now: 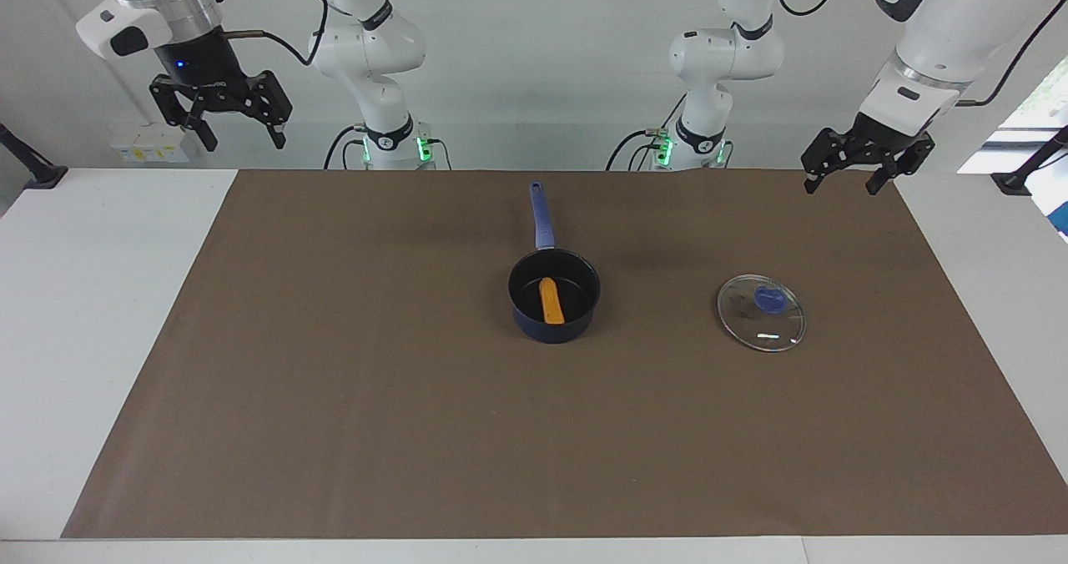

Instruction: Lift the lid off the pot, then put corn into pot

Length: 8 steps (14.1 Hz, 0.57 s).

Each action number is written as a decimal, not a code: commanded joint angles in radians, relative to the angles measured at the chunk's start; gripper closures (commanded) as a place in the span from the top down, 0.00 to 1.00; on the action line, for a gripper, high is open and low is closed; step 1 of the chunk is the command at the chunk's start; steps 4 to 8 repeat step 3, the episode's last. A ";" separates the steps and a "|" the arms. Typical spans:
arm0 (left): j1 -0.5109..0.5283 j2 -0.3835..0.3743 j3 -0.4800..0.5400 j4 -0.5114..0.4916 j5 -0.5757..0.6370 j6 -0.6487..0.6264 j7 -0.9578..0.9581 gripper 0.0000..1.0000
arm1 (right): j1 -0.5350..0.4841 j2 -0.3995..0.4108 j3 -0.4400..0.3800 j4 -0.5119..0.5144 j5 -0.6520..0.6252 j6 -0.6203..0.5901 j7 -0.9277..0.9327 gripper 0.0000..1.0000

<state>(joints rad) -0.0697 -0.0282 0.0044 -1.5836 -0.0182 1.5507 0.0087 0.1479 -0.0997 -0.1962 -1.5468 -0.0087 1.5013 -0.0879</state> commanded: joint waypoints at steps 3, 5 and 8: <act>0.004 -0.010 0.002 0.001 -0.008 -0.017 0.016 1.00 | 0.001 -0.028 0.006 -0.032 -0.011 0.007 -0.023 1.00; 0.004 -0.010 0.002 0.001 -0.008 -0.017 0.016 1.00 | 0.001 -0.028 0.006 -0.032 -0.011 0.007 -0.023 1.00; 0.004 -0.010 0.002 0.001 -0.008 -0.017 0.016 1.00 | 0.001 -0.028 0.006 -0.032 -0.011 0.007 -0.023 1.00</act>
